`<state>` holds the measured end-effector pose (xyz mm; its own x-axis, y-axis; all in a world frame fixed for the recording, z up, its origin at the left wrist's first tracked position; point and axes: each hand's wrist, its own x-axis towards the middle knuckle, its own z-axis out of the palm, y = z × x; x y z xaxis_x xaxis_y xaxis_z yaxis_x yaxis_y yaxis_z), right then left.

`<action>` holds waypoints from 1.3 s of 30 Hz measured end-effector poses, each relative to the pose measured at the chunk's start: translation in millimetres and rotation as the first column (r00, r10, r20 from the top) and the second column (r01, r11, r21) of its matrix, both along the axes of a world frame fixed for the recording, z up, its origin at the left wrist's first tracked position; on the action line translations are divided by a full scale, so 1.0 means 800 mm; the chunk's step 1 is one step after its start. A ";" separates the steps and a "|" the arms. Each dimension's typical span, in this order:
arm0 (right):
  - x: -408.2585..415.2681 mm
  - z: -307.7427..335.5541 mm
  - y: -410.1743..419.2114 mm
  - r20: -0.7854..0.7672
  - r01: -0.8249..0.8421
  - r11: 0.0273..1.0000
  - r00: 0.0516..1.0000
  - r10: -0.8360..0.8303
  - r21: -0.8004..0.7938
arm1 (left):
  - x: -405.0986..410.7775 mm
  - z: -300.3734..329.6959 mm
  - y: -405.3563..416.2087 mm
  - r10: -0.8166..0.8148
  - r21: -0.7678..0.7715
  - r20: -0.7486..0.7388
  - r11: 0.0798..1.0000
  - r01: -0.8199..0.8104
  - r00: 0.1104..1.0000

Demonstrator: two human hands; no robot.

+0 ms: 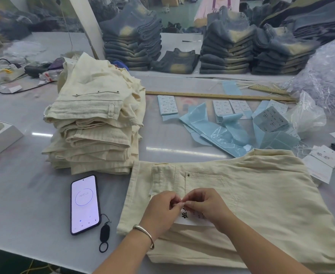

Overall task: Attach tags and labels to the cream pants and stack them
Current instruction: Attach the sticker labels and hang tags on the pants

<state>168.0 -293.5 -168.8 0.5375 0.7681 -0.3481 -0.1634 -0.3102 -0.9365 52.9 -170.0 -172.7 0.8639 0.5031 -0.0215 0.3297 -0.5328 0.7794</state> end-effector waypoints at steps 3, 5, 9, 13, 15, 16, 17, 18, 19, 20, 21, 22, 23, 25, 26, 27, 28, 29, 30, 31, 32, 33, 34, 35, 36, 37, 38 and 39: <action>-0.001 0.000 0.001 0.018 0.013 1.000 1.000 -0.013 0.027 | 0.001 0.001 0.002 -0.001 0.013 -0.022 1.000 0.001 1.000; -0.003 0.000 0.002 0.028 0.026 0.999 0.999 -0.027 0.026 | 0.002 0.002 0.003 -0.004 0.012 -0.035 1.000 0.005 0.999; -0.005 -0.001 0.001 0.085 0.046 0.999 0.995 -0.048 0.016 | 0.005 0.003 0.004 -0.016 0.030 -0.065 0.999 0.018 0.998; -0.007 0.000 0.004 0.259 0.019 1.000 0.966 -0.018 -0.003 | 0.005 0.003 0.004 -0.014 0.060 -0.102 0.998 0.020 0.995; -0.009 -0.002 0.005 0.331 0.012 1.000 0.943 -0.010 -0.003 | 0.005 0.003 0.004 0.004 0.043 -0.113 0.999 0.000 0.994; -0.010 -0.003 0.005 0.358 0.018 1.000 0.934 -0.017 0.001 | 0.004 0.004 0.004 0.013 0.012 -0.110 1.000 -0.012 0.994; -0.011 -0.004 0.005 0.376 0.027 1.000 0.926 -0.027 0.006 | 0.005 0.004 0.005 0.017 -0.033 -0.104 0.999 -0.021 0.994; -0.011 -0.005 0.005 0.386 0.033 0.999 0.922 -0.037 0.016 | 0.005 0.003 0.006 0.015 -0.088 -0.094 0.996 -0.024 0.995; -0.011 -0.005 0.006 0.388 0.037 0.999 0.920 -0.046 0.031 | 0.005 0.003 0.007 0.006 -0.148 -0.085 0.989 -0.019 0.996; -0.010 -0.006 0.006 0.382 0.038 0.998 0.923 -0.055 0.051 | 0.005 0.003 0.009 -0.009 -0.209 -0.077 0.978 -0.007 0.997; -0.009 -0.006 0.006 0.366 0.039 0.997 0.928 -0.062 0.071 | 0.004 0.002 0.011 -0.028 -0.264 -0.067 0.965 0.009 0.997; -0.008 -0.006 0.005 0.342 0.039 0.996 0.937 -0.066 0.085 | 0.004 0.002 0.014 -0.044 -0.309 -0.055 0.951 0.025 0.998; -0.007 -0.006 0.005 0.309 0.040 0.995 0.949 -0.067 0.093 | 0.004 0.001 0.017 -0.055 -0.344 -0.041 0.938 0.038 0.998; -0.006 -0.006 0.005 0.237 0.037 0.994 0.970 -0.061 0.102 | 0.003 -0.001 0.022 -0.056 -0.394 -0.018 0.918 0.044 0.998; -0.006 -0.006 0.006 0.208 0.034 0.994 0.977 -0.055 0.105 | 0.002 -0.003 0.024 -0.046 -0.411 -0.012 0.911 0.037 0.999; -0.006 -0.006 0.006 0.186 0.030 0.994 0.981 -0.049 0.105 | 0.002 -0.005 0.026 -0.038 -0.422 -0.009 0.906 0.031 0.999; -0.006 -0.005 0.006 0.174 0.023 0.994 0.984 -0.041 0.105 | 0.001 -0.008 0.027 -0.032 -0.428 -0.006 0.904 0.027 0.999; -0.005 -0.003 0.007 0.168 0.018 0.994 0.985 -0.036 0.105 | 0.000 -0.010 0.027 -0.027 -0.432 0.000 0.902 0.025 1.000; -0.005 -0.001 0.008 0.166 0.016 0.994 0.986 -0.033 0.105 | 0.000 -0.012 0.026 -0.020 -0.435 0.009 0.900 0.022 1.000; -0.005 0.001 0.009 0.162 0.017 0.994 0.986 -0.035 0.108 | 0.000 -0.014 0.026 -0.013 -0.439 0.020 0.898 0.020 1.000; -0.005 0.004 0.010 0.157 0.020 0.994 0.987 -0.038 0.112 | 0.000 -0.016 0.026 -0.005 -0.443 0.031 0.896 0.018 1.000; -0.005 0.007 0.011 0.153 0.021 0.993 0.987 -0.038 0.114 | 0.000 -0.018 0.026 0.001 -0.447 0.038 0.894 0.017 0.999; -0.005 0.008 0.012 0.153 0.017 0.993 0.988 -0.035 0.115 | -0.001 -0.019 0.027 0.004 -0.447 0.042 0.894 0.016 0.999; -0.005 0.009 0.012 0.155 0.011 0.994 0.988 -0.029 0.112 | -0.002 -0.020 0.027 0.005 -0.441 0.042 0.897 0.014 0.999; -0.005 0.010 0.012 0.155 0.005 0.994 0.988 -0.022 0.108 | -0.003 -0.021 0.027 0.009 -0.421 0.036 0.907 0.007 0.999; -0.005 0.010 0.013 0.155 -0.003 0.995 0.988 -0.013 0.104 | -0.004 -0.023 0.027 0.017 -0.388 0.027 0.921 -0.005 1.000; -0.004 0.010 0.012 0.163 -0.017 0.995 0.987 0.001 0.096 | -0.005 -0.023 0.026 0.031 -0.342 0.014 0.939 -0.024 0.999; -0.002 0.010 0.012 0.187 -0.034 0.996 0.982 0.019 0.079 | -0.005 -0.023 0.026 0.053 -0.283 -0.001 0.958 -0.051 0.999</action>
<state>166.3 -283.6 -161.2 0.5657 0.8047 -0.1801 0.0229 -0.2336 -0.9721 48.7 -149.6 -191.3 0.8375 0.5212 -0.1641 0.3456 -0.2726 0.8979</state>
